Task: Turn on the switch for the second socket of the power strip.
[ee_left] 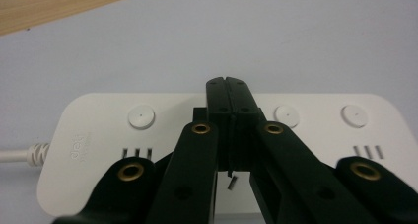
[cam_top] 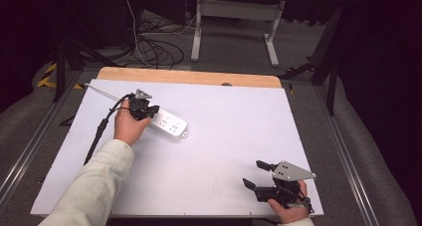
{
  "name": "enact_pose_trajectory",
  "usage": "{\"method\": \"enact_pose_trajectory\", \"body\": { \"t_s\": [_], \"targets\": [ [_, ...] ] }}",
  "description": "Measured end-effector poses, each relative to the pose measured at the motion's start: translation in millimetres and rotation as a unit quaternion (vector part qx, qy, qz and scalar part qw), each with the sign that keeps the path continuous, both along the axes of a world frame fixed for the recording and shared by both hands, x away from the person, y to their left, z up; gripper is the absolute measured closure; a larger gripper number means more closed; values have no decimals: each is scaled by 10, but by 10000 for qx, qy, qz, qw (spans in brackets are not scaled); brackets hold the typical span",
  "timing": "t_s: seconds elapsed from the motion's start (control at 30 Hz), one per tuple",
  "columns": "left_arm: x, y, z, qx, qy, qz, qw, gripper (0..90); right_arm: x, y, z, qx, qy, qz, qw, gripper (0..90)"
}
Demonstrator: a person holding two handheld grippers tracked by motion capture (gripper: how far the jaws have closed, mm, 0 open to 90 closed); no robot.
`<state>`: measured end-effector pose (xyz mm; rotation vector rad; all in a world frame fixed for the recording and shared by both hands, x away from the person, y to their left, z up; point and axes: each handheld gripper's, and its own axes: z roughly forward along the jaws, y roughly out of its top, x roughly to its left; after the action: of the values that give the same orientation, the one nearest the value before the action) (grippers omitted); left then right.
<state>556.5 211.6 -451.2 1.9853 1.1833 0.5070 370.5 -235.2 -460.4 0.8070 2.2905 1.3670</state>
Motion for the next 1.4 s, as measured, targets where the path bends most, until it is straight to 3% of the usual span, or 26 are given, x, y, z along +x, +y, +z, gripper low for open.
{"method": "enact_pose_trajectory", "body": {
  "t_s": [0.17, 0.27, 0.5, 0.67, 0.83, 0.93, 1.07, 1.4],
  "targets": [
    [-41, 20, 91, -148, 40, 37, 9999, 895, -2, -11, 0, 12, 10, -14, 10000, 257],
    [-67, 44, 121, -89, 84, 56, 9999, 892, 3, -11, 2, 19, -4, -12, 10000, 257],
    [-136, 58, 213, -125, -7, -26, 9999, 876, 4, 3, 1, -18, -10, -6, 10000, 257],
    [-169, 85, 258, -31, -53, -6, 10000, 861, 7, 2, 1, -30, -4, -7, 10000, 257],
    [-267, 59, 348, -174, -121, -107, 9997, 684, 0, -6, 5, -16, -20, -14, 10000, 259],
    [-352, 60, 432, -247, -97, -81, 9996, 501, 0, -2, 6, -32, -22, -20, 10000, 259],
    [-487, 79, 551, -234, -275, -179, 9992, 421, -2, -2, 7, -45, -39, -11, 10000, 260],
    [-851, 173, 757, -493, -484, -214, 9974, 222, -4, 0, 10, -51, -18, -35, 10000, 261]
  ]
}}
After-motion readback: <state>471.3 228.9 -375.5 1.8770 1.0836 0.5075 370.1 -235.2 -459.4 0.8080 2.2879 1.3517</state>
